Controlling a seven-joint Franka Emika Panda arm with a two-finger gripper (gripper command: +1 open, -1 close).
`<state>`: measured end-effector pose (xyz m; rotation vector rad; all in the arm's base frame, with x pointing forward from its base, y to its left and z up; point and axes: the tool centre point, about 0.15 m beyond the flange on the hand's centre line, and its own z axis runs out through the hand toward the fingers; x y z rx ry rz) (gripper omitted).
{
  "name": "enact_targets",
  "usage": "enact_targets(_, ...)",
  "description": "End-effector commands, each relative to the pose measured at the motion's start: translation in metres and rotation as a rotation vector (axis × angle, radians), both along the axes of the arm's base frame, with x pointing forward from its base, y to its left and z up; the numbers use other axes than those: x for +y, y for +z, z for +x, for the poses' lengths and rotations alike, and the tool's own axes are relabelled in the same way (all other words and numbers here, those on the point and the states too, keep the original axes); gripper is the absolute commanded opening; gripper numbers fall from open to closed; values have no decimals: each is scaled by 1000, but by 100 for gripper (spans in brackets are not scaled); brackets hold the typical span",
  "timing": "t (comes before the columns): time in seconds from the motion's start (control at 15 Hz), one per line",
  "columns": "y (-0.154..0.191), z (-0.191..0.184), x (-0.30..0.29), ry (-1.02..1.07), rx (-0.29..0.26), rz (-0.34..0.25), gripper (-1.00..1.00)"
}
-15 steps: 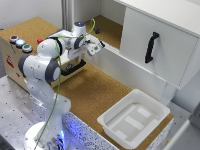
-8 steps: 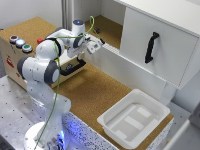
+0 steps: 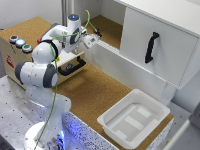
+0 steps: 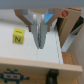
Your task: Grasp the handle of the drawer and open it
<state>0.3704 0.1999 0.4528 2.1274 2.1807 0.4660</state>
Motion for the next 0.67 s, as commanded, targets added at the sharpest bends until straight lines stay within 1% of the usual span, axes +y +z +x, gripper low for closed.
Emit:
enact_targets(0.0,19,-33,54,-88,19,-33,100)
enact_targets(0.07,21,-40,66,-89,42,-37,100)
enact_targets(0.27,16,-70,102,-71,49,-77,100)
enact_targets(0.47,2,-93,124,-72,80,-129,100)
enact_targets(0.6,-7,-102,133,-84,98,-148,100)
